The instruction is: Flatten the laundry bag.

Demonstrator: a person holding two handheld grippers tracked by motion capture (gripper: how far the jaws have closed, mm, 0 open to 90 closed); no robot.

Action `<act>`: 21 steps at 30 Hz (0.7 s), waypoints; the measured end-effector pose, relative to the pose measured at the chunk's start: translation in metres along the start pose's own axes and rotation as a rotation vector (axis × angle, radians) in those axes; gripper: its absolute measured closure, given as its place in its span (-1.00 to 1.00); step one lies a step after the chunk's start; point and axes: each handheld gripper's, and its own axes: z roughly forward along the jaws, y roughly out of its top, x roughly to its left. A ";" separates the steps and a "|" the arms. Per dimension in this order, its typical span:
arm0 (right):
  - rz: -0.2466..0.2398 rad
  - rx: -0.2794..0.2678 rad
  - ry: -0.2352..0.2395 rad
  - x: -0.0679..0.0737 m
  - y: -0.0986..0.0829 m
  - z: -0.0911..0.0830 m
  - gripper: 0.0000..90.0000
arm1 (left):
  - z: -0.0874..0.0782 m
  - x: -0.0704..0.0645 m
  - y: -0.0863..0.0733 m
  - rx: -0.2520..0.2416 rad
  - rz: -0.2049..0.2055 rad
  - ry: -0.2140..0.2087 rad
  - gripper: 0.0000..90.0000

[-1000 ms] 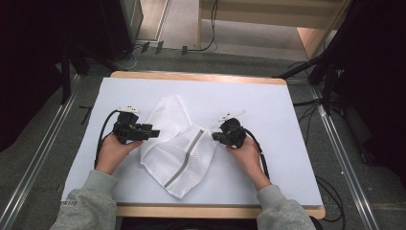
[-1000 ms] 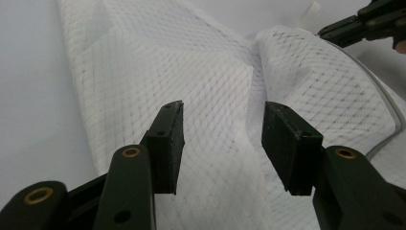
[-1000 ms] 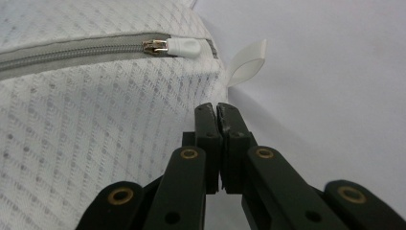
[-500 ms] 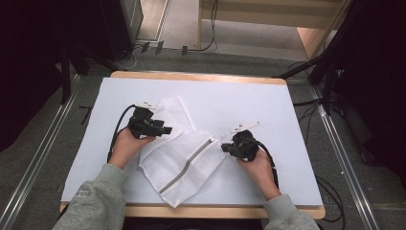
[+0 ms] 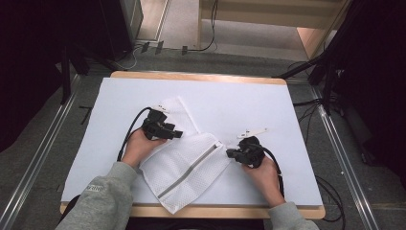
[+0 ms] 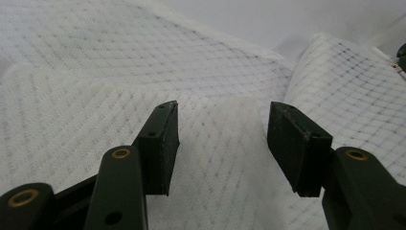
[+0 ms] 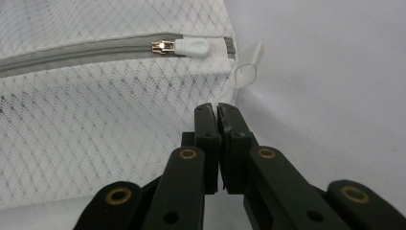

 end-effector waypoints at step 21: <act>-0.006 0.006 -0.015 0.001 -0.001 0.003 0.97 | 0.009 -0.015 -0.016 -0.068 0.177 0.184 0.26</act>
